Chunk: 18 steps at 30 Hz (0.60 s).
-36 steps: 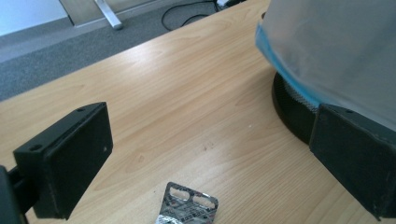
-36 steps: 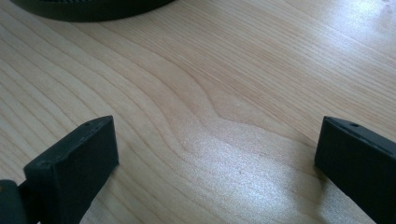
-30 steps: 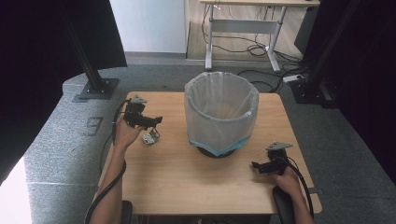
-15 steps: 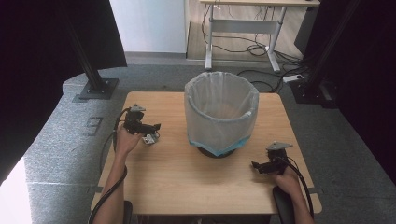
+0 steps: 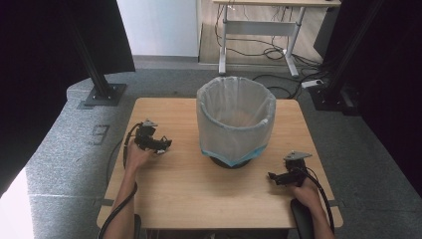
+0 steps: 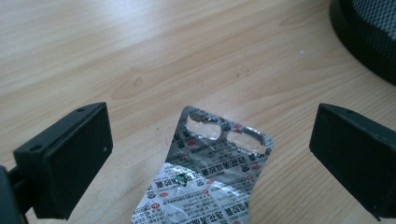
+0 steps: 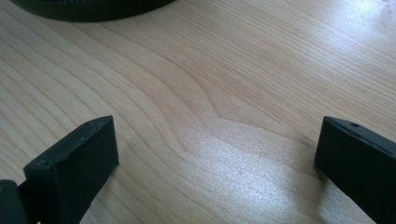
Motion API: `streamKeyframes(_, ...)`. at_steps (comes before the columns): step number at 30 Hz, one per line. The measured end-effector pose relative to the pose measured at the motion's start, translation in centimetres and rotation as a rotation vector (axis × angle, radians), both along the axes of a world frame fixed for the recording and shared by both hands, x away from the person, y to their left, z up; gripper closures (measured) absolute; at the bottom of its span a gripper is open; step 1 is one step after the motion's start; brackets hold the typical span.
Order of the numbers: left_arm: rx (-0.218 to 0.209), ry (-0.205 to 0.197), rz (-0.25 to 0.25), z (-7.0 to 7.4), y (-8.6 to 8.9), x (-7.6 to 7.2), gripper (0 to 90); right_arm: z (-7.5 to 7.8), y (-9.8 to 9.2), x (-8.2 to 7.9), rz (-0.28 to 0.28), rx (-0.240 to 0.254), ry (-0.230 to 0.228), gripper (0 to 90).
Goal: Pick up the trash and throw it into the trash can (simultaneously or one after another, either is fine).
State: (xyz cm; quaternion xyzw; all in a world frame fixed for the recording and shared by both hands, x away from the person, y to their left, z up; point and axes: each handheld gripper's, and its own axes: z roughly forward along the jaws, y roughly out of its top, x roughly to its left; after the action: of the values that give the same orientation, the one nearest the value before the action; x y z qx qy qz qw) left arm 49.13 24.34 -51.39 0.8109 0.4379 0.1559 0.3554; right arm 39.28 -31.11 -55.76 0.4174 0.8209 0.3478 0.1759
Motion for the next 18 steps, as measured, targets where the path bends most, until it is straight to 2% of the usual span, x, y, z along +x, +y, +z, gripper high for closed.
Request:
streamKeyframes(10,0.029,0.030,-0.013,-1.9,-0.1,0.1,0.0,0.0,0.0,0.0,0.000,-0.001,0.000,0.0)
streamKeyframes(18,0.058,0.058,-0.010,-2.8,0.0,0.3,0.0,0.0,0.0,0.0,0.000,0.000,0.000,0.0)
